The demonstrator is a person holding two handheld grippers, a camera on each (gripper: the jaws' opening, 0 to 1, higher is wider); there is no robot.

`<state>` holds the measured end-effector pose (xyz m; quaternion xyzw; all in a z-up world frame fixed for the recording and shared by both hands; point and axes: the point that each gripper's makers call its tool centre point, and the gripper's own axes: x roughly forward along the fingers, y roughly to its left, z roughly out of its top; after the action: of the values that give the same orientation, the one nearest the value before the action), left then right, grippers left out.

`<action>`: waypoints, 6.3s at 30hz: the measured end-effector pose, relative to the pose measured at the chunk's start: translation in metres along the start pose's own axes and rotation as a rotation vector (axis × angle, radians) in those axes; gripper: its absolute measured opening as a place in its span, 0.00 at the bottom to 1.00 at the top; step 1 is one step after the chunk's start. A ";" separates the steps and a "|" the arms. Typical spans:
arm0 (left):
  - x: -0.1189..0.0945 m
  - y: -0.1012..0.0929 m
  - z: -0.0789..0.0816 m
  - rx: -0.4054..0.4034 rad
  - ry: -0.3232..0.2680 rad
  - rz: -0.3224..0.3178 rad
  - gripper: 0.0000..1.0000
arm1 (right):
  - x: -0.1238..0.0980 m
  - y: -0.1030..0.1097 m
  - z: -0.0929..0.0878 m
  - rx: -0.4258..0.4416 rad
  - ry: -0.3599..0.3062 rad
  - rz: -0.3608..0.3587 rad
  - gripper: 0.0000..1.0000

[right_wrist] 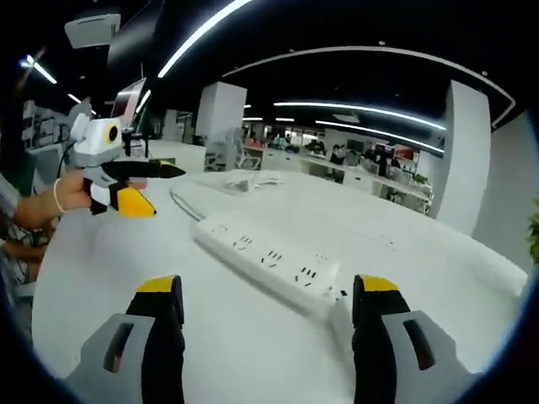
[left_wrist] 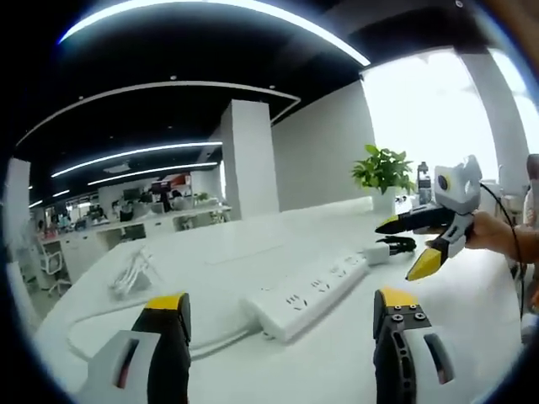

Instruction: Straighten the power strip on the desk, plug the charger into it

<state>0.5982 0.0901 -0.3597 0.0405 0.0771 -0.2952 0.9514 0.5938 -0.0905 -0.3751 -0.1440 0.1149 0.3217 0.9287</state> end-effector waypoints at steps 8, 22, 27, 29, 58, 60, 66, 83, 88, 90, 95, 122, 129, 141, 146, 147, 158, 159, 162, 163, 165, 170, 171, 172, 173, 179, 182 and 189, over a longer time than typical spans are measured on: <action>0.012 0.006 -0.013 -0.007 0.046 0.003 0.91 | 0.011 0.003 -0.008 0.008 0.031 0.024 0.80; 0.024 0.009 -0.027 -0.015 0.113 -0.019 0.89 | 0.027 -0.005 -0.007 0.004 0.105 0.053 0.77; 0.027 0.006 -0.030 -0.007 0.137 -0.034 0.87 | 0.031 -0.003 -0.008 0.012 0.131 0.063 0.74; 0.028 0.003 -0.031 -0.008 0.141 -0.046 0.86 | 0.032 -0.001 -0.009 0.012 0.144 0.069 0.74; 0.048 0.002 -0.042 0.030 0.228 -0.076 0.76 | 0.048 -0.003 -0.023 0.023 0.273 0.068 0.73; 0.048 0.001 -0.043 0.036 0.233 -0.079 0.75 | 0.049 -0.004 -0.023 0.017 0.280 0.066 0.73; 0.050 -0.001 -0.044 0.038 0.234 -0.091 0.72 | 0.051 -0.005 -0.024 -0.005 0.299 0.065 0.74; 0.058 -0.007 -0.047 0.055 0.254 -0.104 0.64 | 0.056 -0.019 -0.026 -0.027 0.328 0.012 0.61; 0.060 -0.008 -0.049 0.054 0.267 -0.106 0.64 | 0.058 -0.022 -0.029 -0.016 0.336 0.004 0.58; 0.060 -0.008 -0.048 0.052 0.267 -0.105 0.63 | 0.059 -0.023 -0.031 -0.014 0.345 0.007 0.57; 0.062 -0.007 -0.045 0.052 0.261 -0.112 0.60 | 0.059 -0.027 -0.031 -0.028 0.343 -0.012 0.52; 0.064 0.002 -0.047 0.065 0.270 -0.012 0.50 | 0.068 -0.031 -0.030 -0.044 0.355 0.004 0.51; 0.065 0.003 -0.046 0.058 0.270 -0.001 0.50 | 0.071 -0.032 -0.030 -0.048 0.357 0.017 0.51; 0.066 0.005 -0.046 0.056 0.274 0.018 0.49 | 0.075 -0.034 -0.029 -0.052 0.353 0.035 0.51; 0.067 0.007 -0.046 0.057 0.278 0.012 0.49 | 0.076 -0.034 -0.028 -0.043 0.342 0.032 0.51; 0.067 0.007 -0.046 0.057 0.279 0.012 0.49 | 0.076 -0.034 -0.028 -0.041 0.341 0.031 0.51; 0.071 0.012 -0.046 0.056 0.272 -0.022 0.49 | 0.077 -0.034 -0.028 -0.024 0.337 0.007 0.51; 0.071 0.013 -0.046 0.051 0.270 -0.026 0.49 | 0.078 -0.034 -0.028 -0.021 0.336 0.005 0.51; 0.072 0.013 -0.045 0.044 0.266 -0.035 0.49 | 0.078 -0.035 -0.027 -0.006 0.325 0.001 0.51; 0.072 0.014 -0.046 0.043 0.263 -0.037 0.49 | 0.078 -0.035 -0.027 0.002 0.319 0.001 0.50; 0.072 0.013 -0.046 0.045 0.260 -0.040 0.49 | 0.078 -0.035 -0.027 0.015 0.312 -0.002 0.50; 0.073 0.015 -0.045 0.048 0.257 -0.052 0.49 | 0.077 -0.033 -0.026 0.021 0.307 -0.014 0.50; 0.073 0.015 -0.045 0.048 0.255 -0.056 0.49 | 0.077 -0.033 -0.026 0.023 0.305 -0.017 0.50; 0.073 0.015 -0.045 0.049 0.254 -0.059 0.49 | 0.077 -0.033 -0.026 0.024 0.303 -0.020 0.50; 0.073 0.016 -0.045 0.051 0.254 -0.063 0.49 | 0.077 -0.032 -0.026 0.025 0.300 -0.024 0.50; 0.073 0.017 -0.045 0.057 0.253 -0.085 0.49 | 0.075 -0.030 -0.026 0.029 0.298 -0.044 0.50; 0.073 0.016 -0.045 0.059 0.252 -0.088 0.49 | 0.075 -0.029 -0.026 0.033 0.296 -0.055 0.51; 0.074 0.017 -0.045 0.065 0.250 -0.109 0.49 | 0.072 -0.026 -0.026 0.038 0.298 -0.081 0.51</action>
<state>0.6626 0.0688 -0.4159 0.1033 0.1877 -0.3415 0.9151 0.6626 -0.0784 -0.4164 -0.1769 0.2517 0.2568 0.9162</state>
